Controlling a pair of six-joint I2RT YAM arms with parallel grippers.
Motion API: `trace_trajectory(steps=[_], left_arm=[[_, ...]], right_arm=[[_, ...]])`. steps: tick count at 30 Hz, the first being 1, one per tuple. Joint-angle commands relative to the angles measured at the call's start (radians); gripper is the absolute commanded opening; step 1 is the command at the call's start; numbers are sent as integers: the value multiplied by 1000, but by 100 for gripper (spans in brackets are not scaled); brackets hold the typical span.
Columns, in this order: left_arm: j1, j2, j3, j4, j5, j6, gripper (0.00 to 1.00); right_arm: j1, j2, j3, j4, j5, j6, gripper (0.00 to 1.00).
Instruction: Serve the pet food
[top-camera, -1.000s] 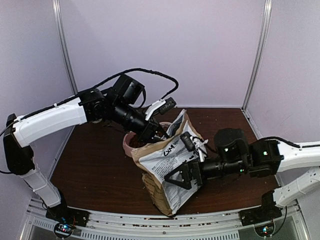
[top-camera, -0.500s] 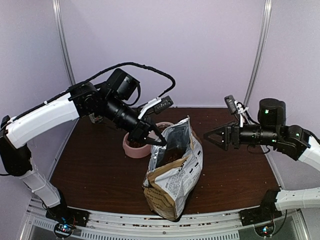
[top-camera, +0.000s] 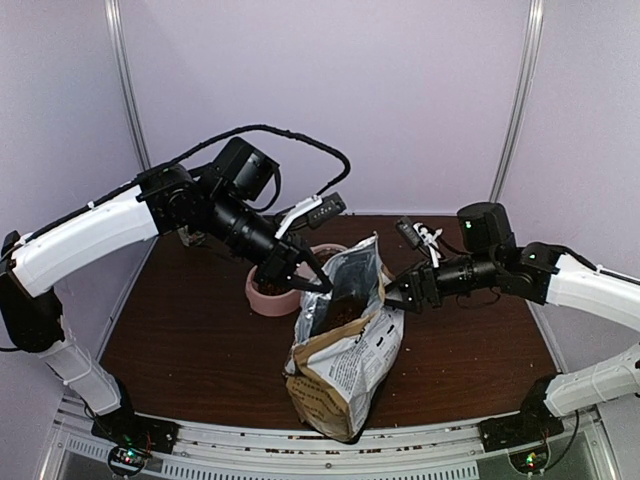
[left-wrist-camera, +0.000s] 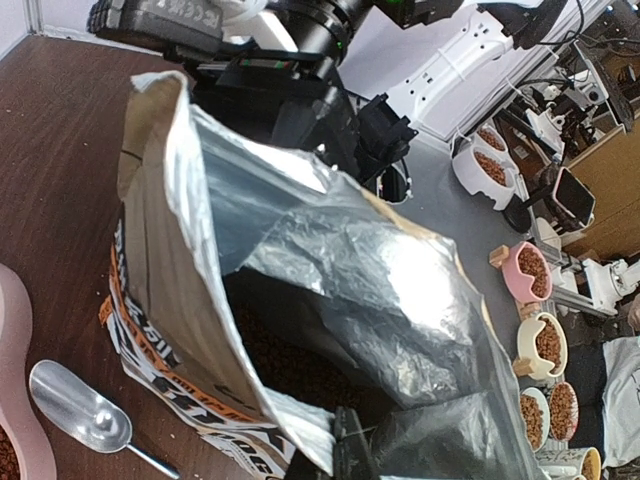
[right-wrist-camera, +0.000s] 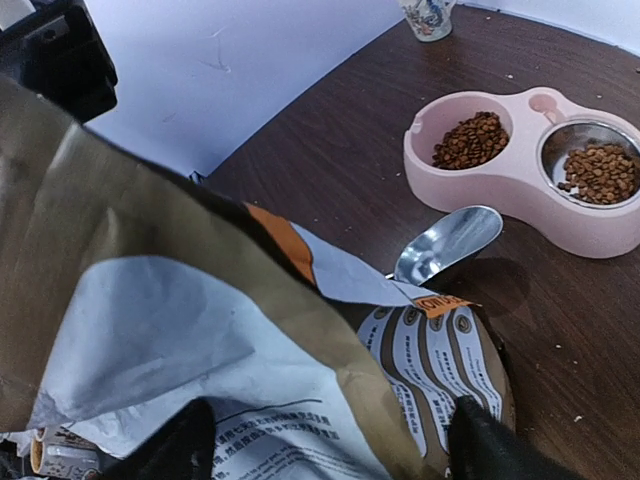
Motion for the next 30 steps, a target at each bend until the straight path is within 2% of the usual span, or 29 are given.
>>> trace_trajectory(steps=[1, 4, 7, 9, 14, 17, 18, 19, 21, 23, 26, 28, 30], left_arm=[[-3, -61, 80, 97, 58, 36, 0], [8, -48, 103, 65, 37, 56, 0], [19, -12, 136, 35, 43, 75, 0], [23, 15, 173, 4, 41, 99, 0], [26, 80, 271, -69, 59, 156, 0], [26, 105, 301, -109, 95, 178, 0], [26, 107, 300, -114, 104, 181, 0], [26, 105, 295, -115, 114, 181, 0], [26, 100, 281, -115, 129, 179, 0], [25, 88, 265, -115, 135, 172, 4], [25, 66, 241, -117, 126, 164, 32], [23, 50, 230, -109, 106, 155, 52], [21, 30, 216, -87, 73, 141, 61]], right_arm=[[6, 31, 14, 35, -154, -6, 67], [35, -10, -44, 63, -170, 43, 43], [84, -88, -148, 143, -176, 140, 29], [139, -139, -197, 180, -142, 201, 26], [306, -235, -291, 331, -27, 381, 24], [355, -270, -305, 373, 13, 420, 24], [355, -289, -311, 379, 20, 422, 26], [352, -317, -314, 372, 47, 408, 31], [336, -380, -304, 307, 108, 353, 53], [314, -425, -267, 211, 150, 289, 68], [308, -451, -187, 70, 224, 172, 89], [307, -451, -153, 20, 259, 93, 95], [307, -449, -138, 6, 292, 0, 97]])
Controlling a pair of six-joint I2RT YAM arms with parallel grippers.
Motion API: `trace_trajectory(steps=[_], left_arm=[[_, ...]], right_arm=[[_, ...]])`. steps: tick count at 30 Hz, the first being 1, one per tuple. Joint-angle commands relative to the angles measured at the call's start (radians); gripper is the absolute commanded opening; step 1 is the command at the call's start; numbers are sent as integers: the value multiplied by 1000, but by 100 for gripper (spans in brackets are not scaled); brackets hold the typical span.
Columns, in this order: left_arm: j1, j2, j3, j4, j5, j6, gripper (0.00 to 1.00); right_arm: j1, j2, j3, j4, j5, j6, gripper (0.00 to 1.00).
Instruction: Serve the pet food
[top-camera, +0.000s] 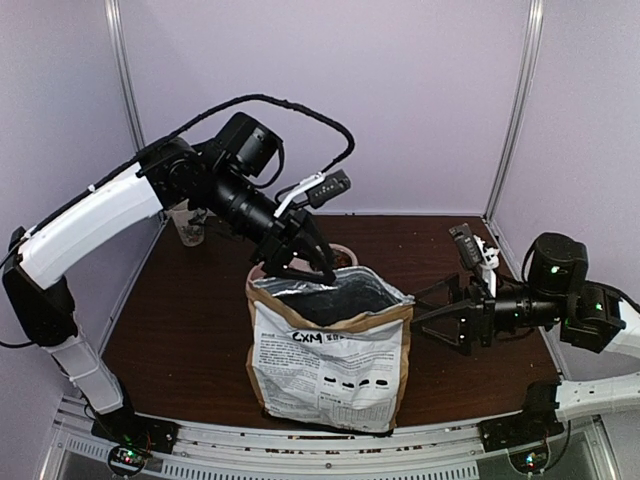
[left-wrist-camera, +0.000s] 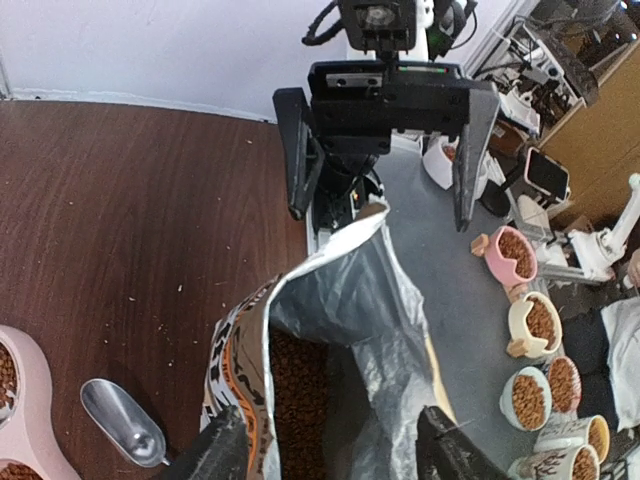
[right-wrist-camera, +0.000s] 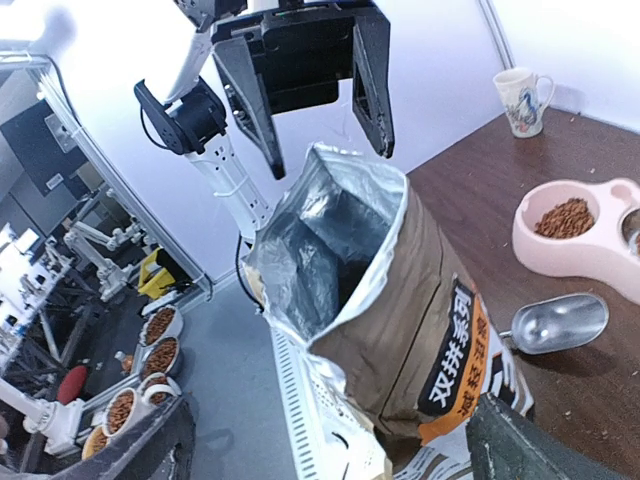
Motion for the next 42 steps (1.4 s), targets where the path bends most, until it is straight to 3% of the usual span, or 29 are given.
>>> trace_trajectory(steps=[1, 10, 18, 20, 22, 29, 38, 42], left_arm=[[3, -82, -26, 102, -25, -20, 64], [3, -357, -384, 555, -276, -168, 72], [3, -430, -465, 595, -295, -195, 75], [3, -428, -459, 582, -282, -189, 75], [0, -420, -446, 564, -275, -179, 75], [-67, -340, -354, 450, -344, -87, 75], [-206, -121, -131, 189, -495, 83, 75], [-230, -64, -89, 140, -490, 103, 74]], right_arm=[[-3, 1, 51, -112, 128, -237, 97], [2, 90, 70, -62, 118, -485, 100], [42, 201, 125, -49, 142, -603, 98], [61, 233, 138, -59, 168, -636, 91], [79, 250, 154, -77, 210, -657, 76], [87, 165, 119, 4, 283, -577, 3], [87, 100, 48, 84, 244, -473, 0], [87, 96, 46, 94, 222, -450, 0]])
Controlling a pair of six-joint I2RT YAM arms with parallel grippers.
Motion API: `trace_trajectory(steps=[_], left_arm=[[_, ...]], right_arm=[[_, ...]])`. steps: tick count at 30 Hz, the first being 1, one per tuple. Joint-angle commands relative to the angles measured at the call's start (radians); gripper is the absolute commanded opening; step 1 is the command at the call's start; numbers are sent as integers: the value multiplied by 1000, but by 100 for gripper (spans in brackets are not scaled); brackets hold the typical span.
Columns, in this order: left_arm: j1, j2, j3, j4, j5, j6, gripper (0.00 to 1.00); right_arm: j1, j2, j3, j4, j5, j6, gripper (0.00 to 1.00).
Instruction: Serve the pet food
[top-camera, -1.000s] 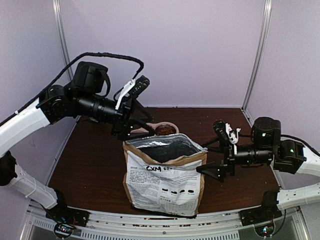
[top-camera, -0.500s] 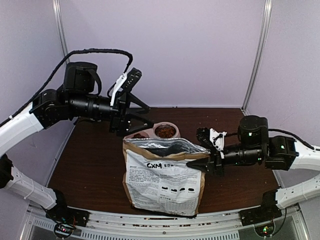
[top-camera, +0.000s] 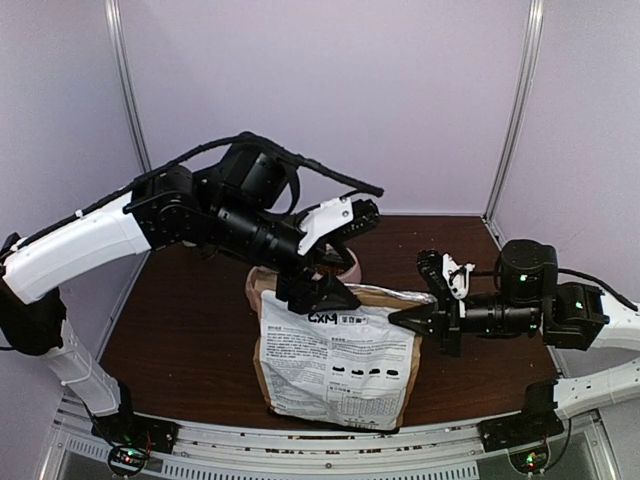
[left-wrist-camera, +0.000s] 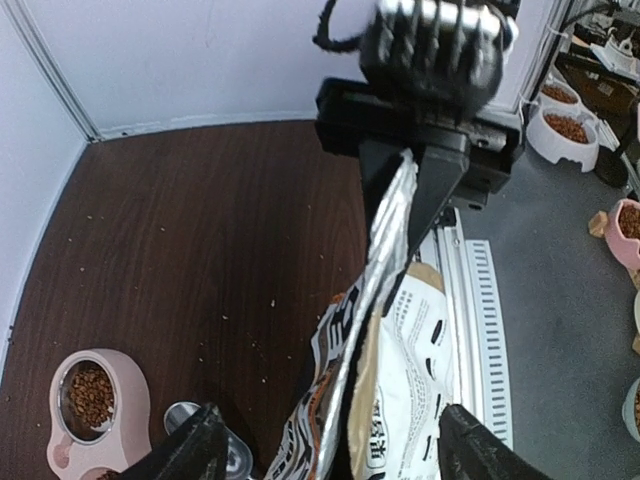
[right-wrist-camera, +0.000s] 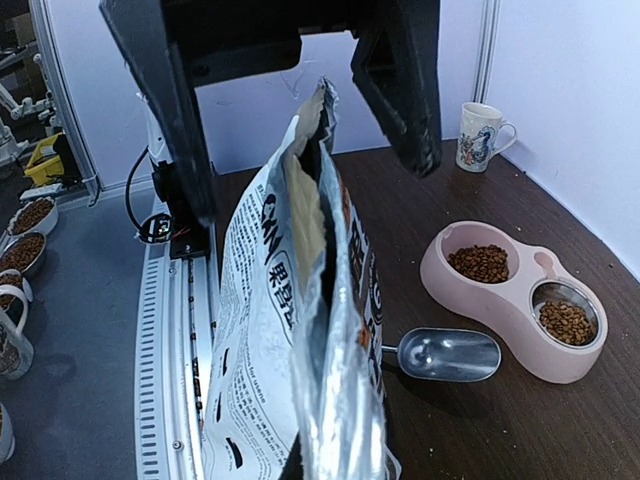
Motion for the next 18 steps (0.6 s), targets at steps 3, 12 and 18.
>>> trace_trajectory(steps=[3, 12, 18], left_arm=[[-26, 41, 54, -83, 6, 54, 70], [-31, 42, 14, -83, 1, 27, 0], [-31, 35, 14, -83, -9, 20, 0]], right_arm=[[2, -37, -2, 126, -14, 58, 0], [2, -89, -34, 114, -8, 100, 27], [2, -179, -96, 79, 33, 103, 47]])
